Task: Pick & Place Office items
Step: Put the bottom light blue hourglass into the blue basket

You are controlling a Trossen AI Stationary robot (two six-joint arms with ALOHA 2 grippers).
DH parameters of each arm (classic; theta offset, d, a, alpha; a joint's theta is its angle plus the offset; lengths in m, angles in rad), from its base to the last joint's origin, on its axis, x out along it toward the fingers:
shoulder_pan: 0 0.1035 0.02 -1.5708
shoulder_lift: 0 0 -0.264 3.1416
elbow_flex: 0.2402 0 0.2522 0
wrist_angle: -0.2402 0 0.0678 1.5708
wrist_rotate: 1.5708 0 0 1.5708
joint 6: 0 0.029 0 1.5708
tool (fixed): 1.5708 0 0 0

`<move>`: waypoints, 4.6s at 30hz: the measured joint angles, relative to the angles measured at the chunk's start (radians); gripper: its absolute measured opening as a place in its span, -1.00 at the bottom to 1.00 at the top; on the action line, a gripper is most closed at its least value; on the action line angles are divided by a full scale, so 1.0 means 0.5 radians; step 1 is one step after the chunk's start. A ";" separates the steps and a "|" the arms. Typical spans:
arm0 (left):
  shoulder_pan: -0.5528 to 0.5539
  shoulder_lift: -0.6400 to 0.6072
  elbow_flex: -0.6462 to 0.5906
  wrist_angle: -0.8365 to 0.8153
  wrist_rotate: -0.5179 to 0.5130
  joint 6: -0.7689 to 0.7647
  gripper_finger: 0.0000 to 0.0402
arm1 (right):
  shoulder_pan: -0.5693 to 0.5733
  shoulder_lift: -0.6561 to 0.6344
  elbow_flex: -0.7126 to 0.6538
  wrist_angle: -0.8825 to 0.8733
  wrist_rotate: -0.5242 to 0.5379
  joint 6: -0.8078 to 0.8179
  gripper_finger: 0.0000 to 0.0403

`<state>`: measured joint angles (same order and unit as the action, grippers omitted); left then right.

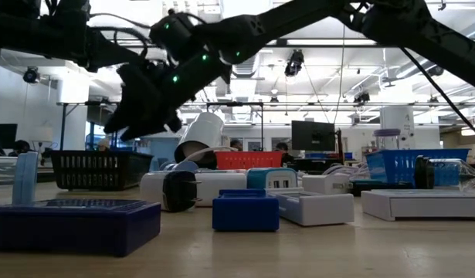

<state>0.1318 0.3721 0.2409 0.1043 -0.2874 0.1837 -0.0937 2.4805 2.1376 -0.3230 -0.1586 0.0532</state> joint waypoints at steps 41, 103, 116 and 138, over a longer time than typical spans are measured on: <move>0.000 0.009 0.000 -0.001 0.002 -0.054 -1.00 | 0.147 -3.128 -2.761 1.227 0.017 -0.097 -0.83; 0.002 0.157 0.032 0.143 0.493 -0.144 -1.00 | -0.076 -4.281 -4.247 1.659 -0.209 0.112 -0.96; 0.006 0.170 0.030 0.228 0.486 -0.117 -1.00 | -0.076 -4.281 -4.257 1.648 -0.225 0.165 -0.96; 0.005 0.214 0.032 0.159 0.570 -0.249 -1.00 | -0.076 -4.172 -4.257 1.612 -0.086 0.035 -0.96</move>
<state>0.1345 0.4791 0.2569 0.1836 -0.0024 0.0592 -0.1318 0.3946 0.0090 0.4831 -0.2016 0.0707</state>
